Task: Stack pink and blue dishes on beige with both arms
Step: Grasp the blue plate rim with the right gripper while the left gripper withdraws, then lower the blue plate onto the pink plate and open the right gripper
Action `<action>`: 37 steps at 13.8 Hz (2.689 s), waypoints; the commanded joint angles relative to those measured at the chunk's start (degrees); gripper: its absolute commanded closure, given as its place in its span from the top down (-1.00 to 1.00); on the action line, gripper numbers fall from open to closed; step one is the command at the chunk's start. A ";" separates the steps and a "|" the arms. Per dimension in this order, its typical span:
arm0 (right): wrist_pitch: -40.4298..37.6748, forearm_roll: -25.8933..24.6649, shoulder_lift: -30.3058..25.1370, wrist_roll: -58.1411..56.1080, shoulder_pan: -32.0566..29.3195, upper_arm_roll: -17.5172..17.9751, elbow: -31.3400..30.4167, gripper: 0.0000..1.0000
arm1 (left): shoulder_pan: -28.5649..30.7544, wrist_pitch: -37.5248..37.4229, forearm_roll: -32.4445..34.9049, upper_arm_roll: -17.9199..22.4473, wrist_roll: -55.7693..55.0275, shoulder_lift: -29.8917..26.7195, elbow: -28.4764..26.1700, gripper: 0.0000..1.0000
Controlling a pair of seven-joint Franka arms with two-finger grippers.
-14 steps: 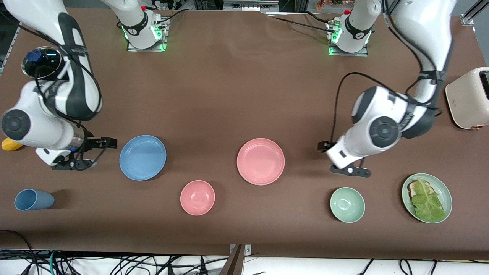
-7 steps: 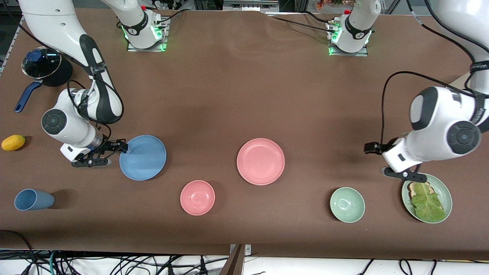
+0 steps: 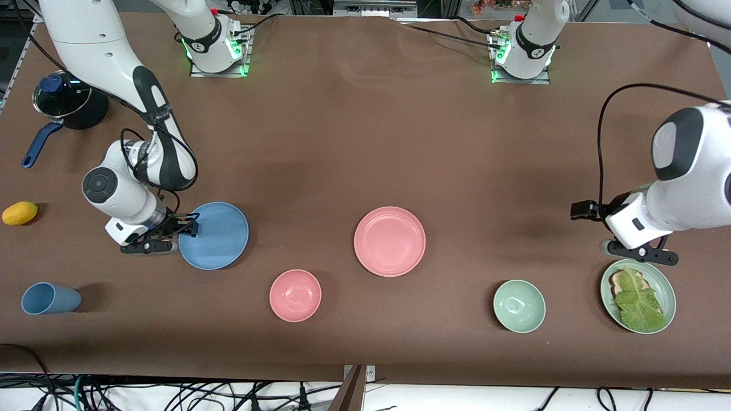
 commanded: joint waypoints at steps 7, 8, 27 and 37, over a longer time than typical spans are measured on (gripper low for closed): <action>-2.38 1.33 -0.90 -1.08 -0.15 0.74 0.72 -1.00 | -0.45 -9.44 1.29 0.21 0.33 -12.68 1.93 1.00; -4.82 1.33 -1.60 -1.08 -0.15 0.74 2.02 -1.00 | -0.45 -9.53 1.20 0.21 0.67 -13.56 1.67 1.00; -16.91 3.97 5.67 47.21 21.89 10.41 27.69 -1.00 | -11.70 -21.22 -10.14 17.18 0.24 -19.38 2.46 1.00; -9.16 3.35 14.65 60.88 27.10 10.23 34.73 -1.00 | -13.11 -21.04 -10.05 17.44 0.06 -18.94 2.02 1.00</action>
